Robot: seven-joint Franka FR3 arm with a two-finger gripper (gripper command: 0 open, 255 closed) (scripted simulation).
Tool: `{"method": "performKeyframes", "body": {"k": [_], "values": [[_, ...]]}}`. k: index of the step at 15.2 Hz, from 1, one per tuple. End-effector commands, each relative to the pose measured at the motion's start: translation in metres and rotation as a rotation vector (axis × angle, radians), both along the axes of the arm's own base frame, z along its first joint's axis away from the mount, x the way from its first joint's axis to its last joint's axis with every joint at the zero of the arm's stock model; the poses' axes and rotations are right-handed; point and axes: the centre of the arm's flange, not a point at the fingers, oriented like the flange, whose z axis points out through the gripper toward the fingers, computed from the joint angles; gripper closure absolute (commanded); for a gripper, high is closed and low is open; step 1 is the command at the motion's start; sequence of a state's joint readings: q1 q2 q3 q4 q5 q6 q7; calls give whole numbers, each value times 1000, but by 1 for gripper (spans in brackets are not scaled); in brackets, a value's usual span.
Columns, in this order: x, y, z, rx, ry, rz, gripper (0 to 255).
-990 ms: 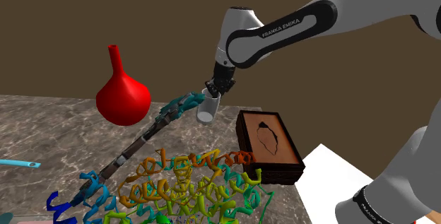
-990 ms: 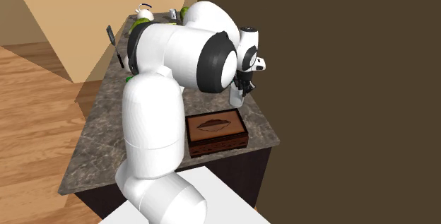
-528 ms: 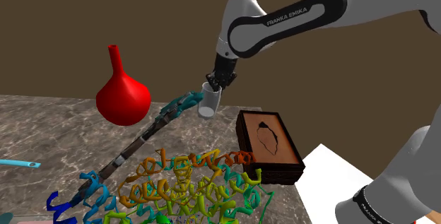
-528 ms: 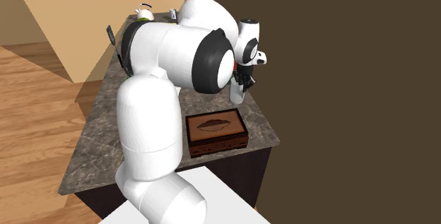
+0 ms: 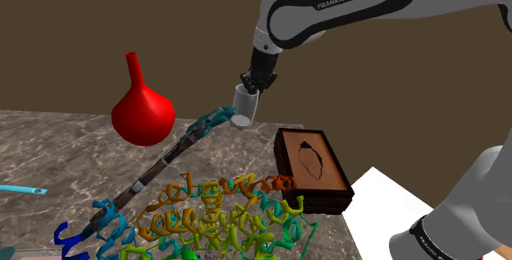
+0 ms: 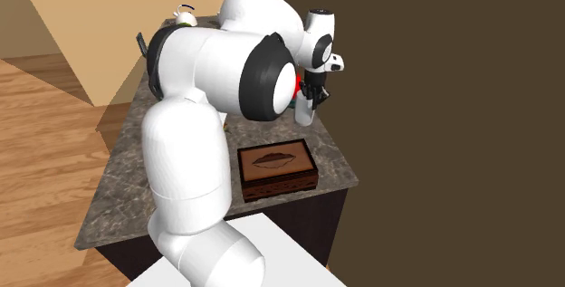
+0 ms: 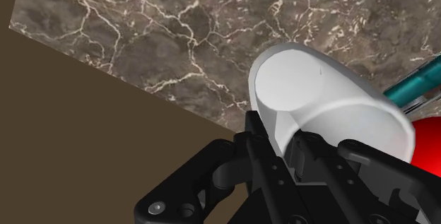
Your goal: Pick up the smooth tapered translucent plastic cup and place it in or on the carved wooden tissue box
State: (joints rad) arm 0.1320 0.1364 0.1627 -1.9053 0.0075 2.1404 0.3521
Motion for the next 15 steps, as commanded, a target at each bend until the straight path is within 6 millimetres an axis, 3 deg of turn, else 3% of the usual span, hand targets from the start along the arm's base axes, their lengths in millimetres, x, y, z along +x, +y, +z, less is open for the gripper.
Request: {"method": "performKeyframes", "body": {"k": [1, 15], "values": [[0, 1, 12, 1, -1, 1, 255], [0, 1, 86, 1, -1, 1, 255]]}}
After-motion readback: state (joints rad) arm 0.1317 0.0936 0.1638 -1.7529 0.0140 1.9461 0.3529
